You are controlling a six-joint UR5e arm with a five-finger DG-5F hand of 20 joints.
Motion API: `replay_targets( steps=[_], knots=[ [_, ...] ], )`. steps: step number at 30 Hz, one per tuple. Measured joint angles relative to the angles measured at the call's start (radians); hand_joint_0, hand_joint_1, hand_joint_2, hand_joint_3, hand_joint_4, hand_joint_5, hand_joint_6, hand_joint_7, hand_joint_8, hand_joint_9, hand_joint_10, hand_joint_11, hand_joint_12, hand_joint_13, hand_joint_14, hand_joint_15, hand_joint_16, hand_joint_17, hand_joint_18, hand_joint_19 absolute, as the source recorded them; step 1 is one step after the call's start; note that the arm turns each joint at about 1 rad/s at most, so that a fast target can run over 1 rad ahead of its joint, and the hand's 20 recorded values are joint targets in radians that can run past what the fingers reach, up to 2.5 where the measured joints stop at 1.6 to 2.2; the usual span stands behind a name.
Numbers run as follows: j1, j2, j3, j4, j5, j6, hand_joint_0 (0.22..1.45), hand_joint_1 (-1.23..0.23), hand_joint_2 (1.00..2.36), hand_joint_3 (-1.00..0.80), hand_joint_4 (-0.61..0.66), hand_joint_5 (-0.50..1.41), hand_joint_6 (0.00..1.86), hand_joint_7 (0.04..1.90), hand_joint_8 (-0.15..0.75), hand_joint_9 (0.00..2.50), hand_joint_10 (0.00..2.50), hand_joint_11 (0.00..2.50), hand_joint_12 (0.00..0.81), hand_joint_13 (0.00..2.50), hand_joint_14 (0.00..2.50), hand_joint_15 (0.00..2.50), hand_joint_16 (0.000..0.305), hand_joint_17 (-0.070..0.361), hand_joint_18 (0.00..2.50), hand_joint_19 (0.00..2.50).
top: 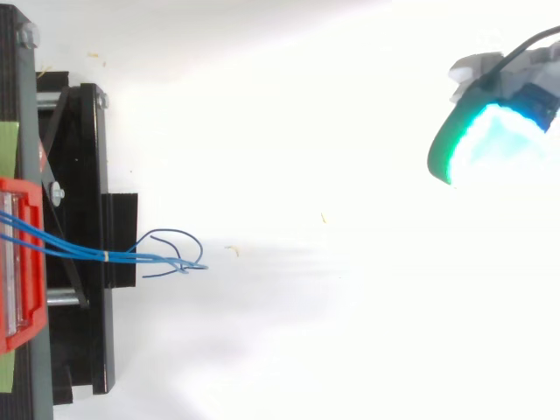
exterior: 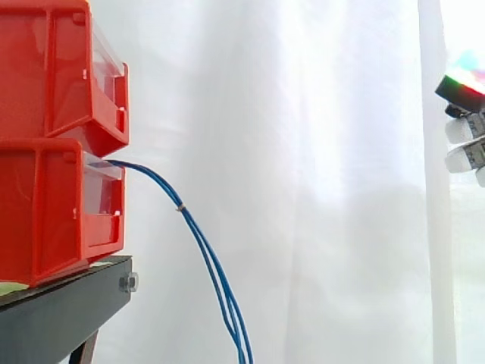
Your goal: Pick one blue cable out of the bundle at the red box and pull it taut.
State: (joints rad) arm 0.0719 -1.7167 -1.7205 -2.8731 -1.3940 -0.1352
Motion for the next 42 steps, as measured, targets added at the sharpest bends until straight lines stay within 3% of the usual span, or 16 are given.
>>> replay_targets(
  steps=[6,14,21,26,31,34,35,38,42],
  knots=[
    [0.003,-0.027,0.0,0.048,0.004,0.0,0.52,-0.53,1.0,-0.5,0.24,-0.21,0.5,0.71,0.286,0.39,0.0,0.0,0.379,0.22,0.0,0.03,0.059,0.132,0.16,0.0],
    [0.008,-0.072,0.001,0.083,0.031,0.0,0.57,-0.84,1.0,-0.5,0.25,-0.19,0.5,0.8,0.265,0.4,0.0,0.0,0.367,0.24,0.0,0.02,0.057,0.128,0.21,0.0],
    [0.01,-0.137,0.002,0.188,0.044,-0.001,0.63,-0.92,1.0,-0.5,0.21,-0.2,0.5,0.8,0.252,0.39,0.0,0.0,0.369,0.26,0.0,0.01,0.056,0.126,0.26,0.0],
    [0.014,-0.149,0.008,0.241,0.064,-0.011,0.52,-0.98,1.0,-0.5,0.21,-0.21,0.5,0.81,0.255,0.35,0.0,0.01,0.383,0.23,0.0,0.03,0.06,0.135,0.24,0.0],
    [0.022,-0.175,0.019,0.266,0.102,-0.035,0.45,-0.94,1.0,-0.5,0.24,-0.21,0.5,0.82,0.276,0.34,0.0,0.01,0.404,0.23,0.0,0.04,0.065,0.147,0.23,0.0],
    [0.026,-0.212,0.037,0.291,0.114,-0.037,0.4,-0.79,1.0,-0.5,0.29,-0.19,0.5,0.81,0.314,0.39,0.0,0.03,0.429,0.25,0.0,0.06,0.071,0.159,0.25,0.0],
    [0.026,-0.225,0.046,0.298,0.116,-0.036,0.39,-0.67,1.0,-0.5,0.3,-0.18,0.5,0.81,0.333,0.42,0.0,0.02,0.443,0.27,0.0,0.06,0.073,0.165,0.27,0.0],
    [0.027,-0.268,0.087,0.308,0.116,-0.032,0.38,-0.56,1.0,-0.5,0.31,-0.15,0.5,0.82,0.35,0.48,0.0,0.02,0.45,0.3,0.0,0.08,0.075,0.169,0.27,0.01],
    [0.026,-0.324,0.15,0.292,0.108,-0.028,0.38,-0.54,1.0,-0.5,0.3,-0.14,0.5,0.83,0.351,0.51,0.0,0.02,0.447,0.32,0.0,0.08,0.074,0.167,0.26,0.01]
  ],
)
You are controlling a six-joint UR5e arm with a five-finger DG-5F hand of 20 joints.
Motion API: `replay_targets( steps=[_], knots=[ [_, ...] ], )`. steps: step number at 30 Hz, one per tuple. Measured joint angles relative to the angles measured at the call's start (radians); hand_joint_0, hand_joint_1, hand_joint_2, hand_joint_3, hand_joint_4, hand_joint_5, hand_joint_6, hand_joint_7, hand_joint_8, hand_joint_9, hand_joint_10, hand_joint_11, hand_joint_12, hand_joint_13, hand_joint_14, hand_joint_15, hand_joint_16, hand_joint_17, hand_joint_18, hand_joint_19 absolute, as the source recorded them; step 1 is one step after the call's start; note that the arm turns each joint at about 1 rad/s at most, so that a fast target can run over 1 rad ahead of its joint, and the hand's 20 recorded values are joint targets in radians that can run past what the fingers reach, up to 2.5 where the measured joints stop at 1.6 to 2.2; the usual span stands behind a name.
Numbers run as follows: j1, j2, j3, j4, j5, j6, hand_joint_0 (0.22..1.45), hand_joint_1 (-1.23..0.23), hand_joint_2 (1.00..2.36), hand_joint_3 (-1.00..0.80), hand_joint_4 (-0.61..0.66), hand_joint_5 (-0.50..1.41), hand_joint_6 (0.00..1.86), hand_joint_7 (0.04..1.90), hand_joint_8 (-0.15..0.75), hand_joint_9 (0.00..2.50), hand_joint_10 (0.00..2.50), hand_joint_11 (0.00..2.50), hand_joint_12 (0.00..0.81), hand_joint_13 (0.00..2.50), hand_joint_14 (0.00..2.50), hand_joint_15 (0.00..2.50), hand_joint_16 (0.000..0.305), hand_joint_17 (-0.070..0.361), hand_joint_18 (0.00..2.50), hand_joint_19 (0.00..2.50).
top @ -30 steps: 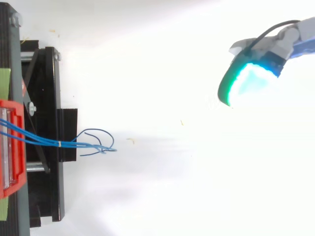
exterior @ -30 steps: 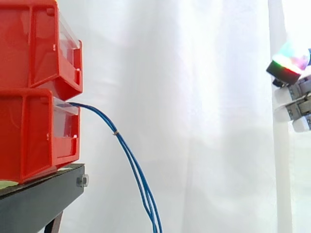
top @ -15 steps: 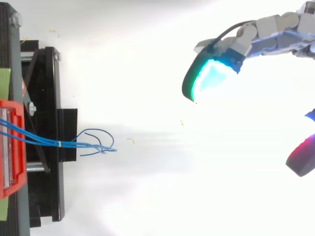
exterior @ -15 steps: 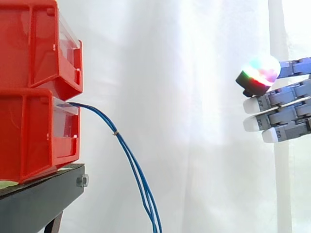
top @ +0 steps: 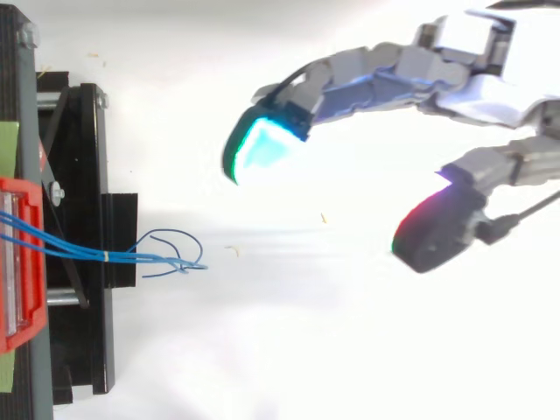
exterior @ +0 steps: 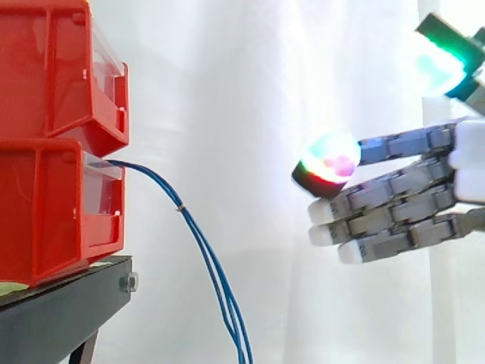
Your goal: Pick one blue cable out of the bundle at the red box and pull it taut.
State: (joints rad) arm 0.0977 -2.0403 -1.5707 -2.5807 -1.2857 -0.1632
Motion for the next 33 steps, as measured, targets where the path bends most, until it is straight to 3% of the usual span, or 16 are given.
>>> replay_targets(
  steps=[4,8,16,24,29,33],
  knots=[
    [-0.004,-0.073,0.069,-0.017,-0.025,0.02,0.42,-0.61,1.0,-0.5,0.31,-0.14,0.5,0.85,0.34,0.52,0.0,0.03,0.429,0.32,0.0,0.09,0.07,0.156,0.26,0.02],
    [-0.004,-0.112,0.109,-0.013,-0.042,0.033,0.44,-0.64,1.0,-0.5,0.31,-0.14,0.5,0.86,0.329,0.52,0.0,0.04,0.419,0.32,0.0,0.09,0.067,0.15,0.27,0.02],
    [0.0,-0.149,0.131,0.036,-0.046,0.013,0.45,-0.63,1.0,-0.5,0.31,-0.14,0.5,0.86,0.326,0.52,0.0,0.04,0.414,0.32,0.0,0.09,0.065,0.147,0.26,0.03],
    [-0.008,-0.232,0.195,0.087,-0.074,0.016,0.46,-0.64,1.0,-0.5,0.3,-0.14,0.5,0.87,0.322,0.52,0.0,0.04,0.411,0.32,0.0,0.08,0.065,0.145,0.26,0.03],
    [-0.016,-0.308,0.273,0.092,-0.09,0.028,0.47,-0.64,1.0,-0.5,0.3,-0.14,0.5,0.87,0.317,0.52,0.0,0.05,0.405,0.32,0.0,0.09,0.063,0.142,0.25,0.03],
    [-0.021,-0.376,0.351,0.092,-0.127,0.049,0.49,-0.64,1.0,-0.5,0.3,-0.14,0.5,0.87,0.31,0.51,0.0,0.04,0.396,0.32,0.0,0.09,0.061,0.138,0.25,0.04]
  ],
)
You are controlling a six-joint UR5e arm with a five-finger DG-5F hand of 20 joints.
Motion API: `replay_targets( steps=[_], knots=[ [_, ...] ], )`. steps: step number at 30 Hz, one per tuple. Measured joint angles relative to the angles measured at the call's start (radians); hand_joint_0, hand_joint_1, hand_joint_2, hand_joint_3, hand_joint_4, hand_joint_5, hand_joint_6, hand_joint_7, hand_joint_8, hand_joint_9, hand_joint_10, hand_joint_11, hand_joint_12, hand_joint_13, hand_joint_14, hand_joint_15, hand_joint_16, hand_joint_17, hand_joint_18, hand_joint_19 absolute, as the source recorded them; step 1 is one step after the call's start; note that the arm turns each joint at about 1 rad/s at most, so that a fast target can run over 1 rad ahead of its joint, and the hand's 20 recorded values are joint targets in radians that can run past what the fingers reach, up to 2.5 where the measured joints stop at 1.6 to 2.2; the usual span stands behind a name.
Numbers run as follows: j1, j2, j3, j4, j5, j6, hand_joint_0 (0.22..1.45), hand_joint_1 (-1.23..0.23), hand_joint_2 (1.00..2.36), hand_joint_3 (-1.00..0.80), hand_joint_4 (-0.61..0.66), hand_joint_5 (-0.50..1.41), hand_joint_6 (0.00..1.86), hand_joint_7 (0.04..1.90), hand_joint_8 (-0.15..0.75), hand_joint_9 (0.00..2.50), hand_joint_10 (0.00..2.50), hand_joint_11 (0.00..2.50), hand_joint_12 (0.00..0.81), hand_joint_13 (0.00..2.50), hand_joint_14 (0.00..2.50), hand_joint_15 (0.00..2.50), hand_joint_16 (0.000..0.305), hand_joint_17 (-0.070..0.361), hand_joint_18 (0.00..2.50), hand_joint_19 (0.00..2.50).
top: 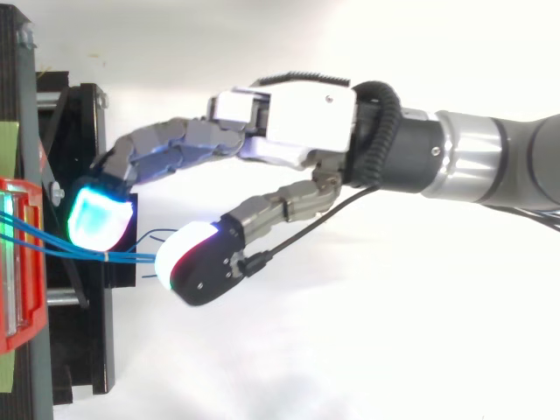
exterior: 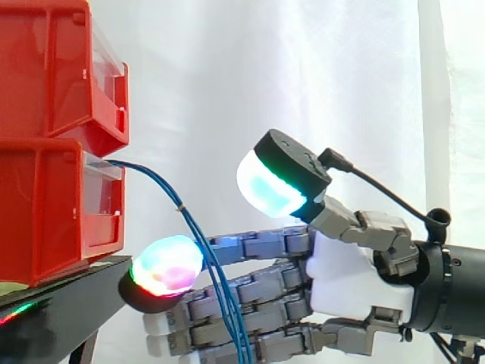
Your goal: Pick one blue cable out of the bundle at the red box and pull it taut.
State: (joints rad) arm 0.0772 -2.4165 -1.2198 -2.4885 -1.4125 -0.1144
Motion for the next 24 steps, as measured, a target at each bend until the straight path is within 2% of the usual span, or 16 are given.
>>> replay_targets(
  steps=[2,6,15,24],
  knots=[
    [0.002,-0.015,0.02,0.002,-0.012,0.002,0.51,-0.65,1.0,-0.5,0.29,-0.14,0.5,0.89,0.305,0.51,0.0,0.04,0.388,0.32,0.0,0.09,0.06,0.135,0.25,0.04],
    [0.008,-0.023,0.032,0.004,-0.02,-0.004,0.54,-0.67,1.0,-0.5,0.28,-0.14,0.5,0.96,0.296,0.51,0.0,0.04,0.381,0.32,0.0,0.09,0.058,0.131,0.24,0.04],
    [0.014,-0.025,0.034,0.015,-0.023,-0.009,0.56,-0.68,1.0,-0.49,0.26,-0.14,0.5,1.02,0.287,0.5,0.0,0.06,0.376,0.32,0.0,0.09,0.057,0.128,0.24,0.05],
    [0.011,-0.024,0.036,0.027,-0.025,-0.012,0.57,-0.68,1.0,-0.45,0.25,-0.13,0.5,1.08,0.286,0.5,0.0,0.06,0.373,0.31,0.0,0.09,0.056,0.126,0.24,0.04]
  ],
)
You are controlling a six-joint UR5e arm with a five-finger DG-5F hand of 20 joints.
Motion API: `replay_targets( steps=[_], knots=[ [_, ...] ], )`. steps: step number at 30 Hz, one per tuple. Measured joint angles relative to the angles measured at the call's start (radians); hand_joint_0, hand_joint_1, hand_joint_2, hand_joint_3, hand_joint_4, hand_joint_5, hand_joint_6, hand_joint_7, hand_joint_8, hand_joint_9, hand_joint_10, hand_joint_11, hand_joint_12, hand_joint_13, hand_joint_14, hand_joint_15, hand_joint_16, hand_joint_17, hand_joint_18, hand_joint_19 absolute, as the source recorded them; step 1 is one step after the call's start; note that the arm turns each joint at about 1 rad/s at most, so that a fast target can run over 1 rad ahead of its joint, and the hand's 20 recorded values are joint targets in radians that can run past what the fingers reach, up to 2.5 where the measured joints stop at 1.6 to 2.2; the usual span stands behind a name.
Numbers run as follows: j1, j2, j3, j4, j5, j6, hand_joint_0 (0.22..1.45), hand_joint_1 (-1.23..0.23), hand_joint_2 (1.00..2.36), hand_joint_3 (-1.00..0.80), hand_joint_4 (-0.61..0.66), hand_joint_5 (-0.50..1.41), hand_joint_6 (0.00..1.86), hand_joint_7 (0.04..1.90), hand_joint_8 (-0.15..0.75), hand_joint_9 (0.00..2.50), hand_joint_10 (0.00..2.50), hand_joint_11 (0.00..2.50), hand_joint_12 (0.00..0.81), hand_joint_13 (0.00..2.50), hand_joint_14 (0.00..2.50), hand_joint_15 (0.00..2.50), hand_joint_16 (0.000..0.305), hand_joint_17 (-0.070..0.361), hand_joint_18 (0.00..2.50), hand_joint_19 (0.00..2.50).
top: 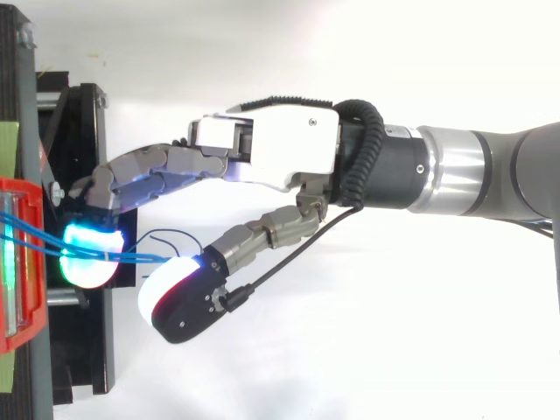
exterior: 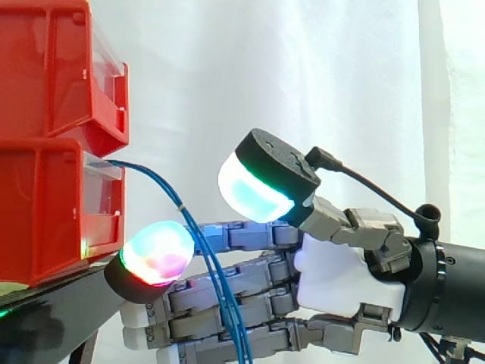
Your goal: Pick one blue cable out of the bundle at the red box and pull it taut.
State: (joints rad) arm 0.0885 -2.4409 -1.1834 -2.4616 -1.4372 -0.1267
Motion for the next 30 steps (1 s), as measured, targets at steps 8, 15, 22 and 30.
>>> replay_targets(
  steps=[8,15,22,30],
  knots=[
    [-0.012,0.0,0.001,-0.005,0.0,0.001,0.6,-0.69,1.01,-0.32,0.17,-0.14,0.57,1.19,0.283,0.49,0.0,0.1,0.372,0.31,0.0,0.09,0.055,0.124,0.25,0.05],
    [-0.01,0.0,0.005,-0.004,-0.001,0.0,0.59,-0.7,1.01,-0.35,0.18,-0.14,0.59,1.15,0.283,0.48,0.0,0.11,0.372,0.31,0.0,0.1,0.055,0.124,0.25,0.05],
    [-0.008,0.0,0.017,-0.009,0.0,-0.01,0.6,-0.7,1.01,-0.32,0.17,-0.15,0.63,1.08,0.283,0.49,0.0,0.11,0.373,0.33,0.0,0.1,0.055,0.124,0.26,0.05],
    [-0.006,0.0,0.017,-0.01,0.001,-0.011,0.62,-0.71,1.02,-0.24,0.15,-0.18,0.74,0.94,0.283,0.49,0.0,0.14,0.374,0.33,0.0,0.11,0.055,0.124,0.27,0.04]
  ],
)
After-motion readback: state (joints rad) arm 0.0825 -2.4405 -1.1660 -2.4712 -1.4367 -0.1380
